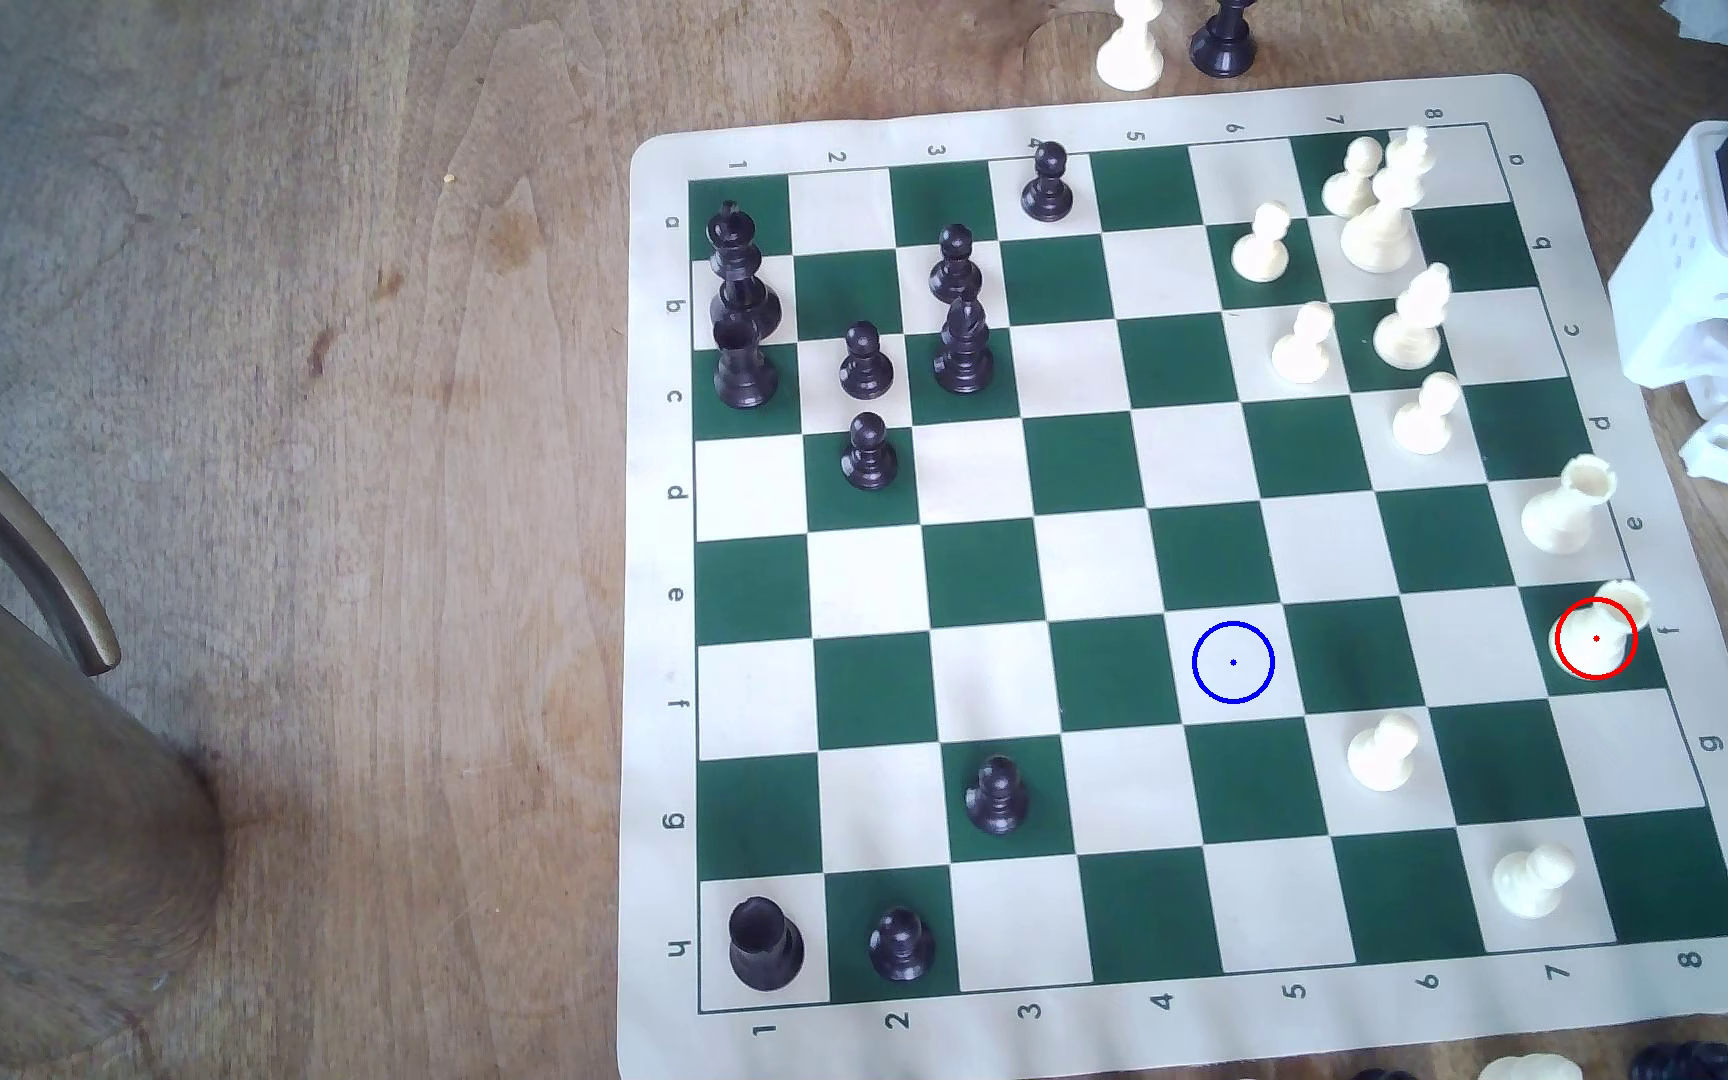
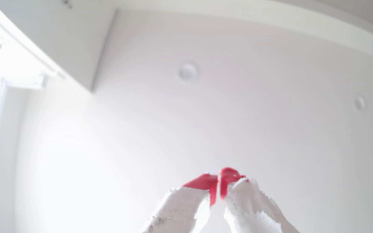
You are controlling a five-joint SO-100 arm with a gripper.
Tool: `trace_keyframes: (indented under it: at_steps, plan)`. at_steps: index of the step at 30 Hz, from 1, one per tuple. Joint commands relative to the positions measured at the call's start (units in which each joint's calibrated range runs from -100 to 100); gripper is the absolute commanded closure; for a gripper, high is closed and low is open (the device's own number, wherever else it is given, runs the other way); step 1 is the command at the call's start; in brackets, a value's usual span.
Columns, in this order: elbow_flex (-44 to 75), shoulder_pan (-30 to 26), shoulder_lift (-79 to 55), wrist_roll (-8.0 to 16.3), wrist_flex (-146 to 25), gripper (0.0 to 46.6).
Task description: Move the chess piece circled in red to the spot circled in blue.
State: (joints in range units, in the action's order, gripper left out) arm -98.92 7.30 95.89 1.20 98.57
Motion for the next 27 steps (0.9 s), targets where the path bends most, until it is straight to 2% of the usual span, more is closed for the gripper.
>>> trace_keyframes:
  at_steps: [1, 17, 21, 27]
  plan:
    - [-0.99, -0.46, -0.05, -0.2, 1.11, 46.4]
    - [-0.99, -0.69, -0.05, -0.2, 1.11, 46.4]
    - [-0.99, -21.97, -0.05, -0.24, 0.12, 46.4]
    - [-0.99, -21.89, -0.05, -0.54, 0.37, 46.4]
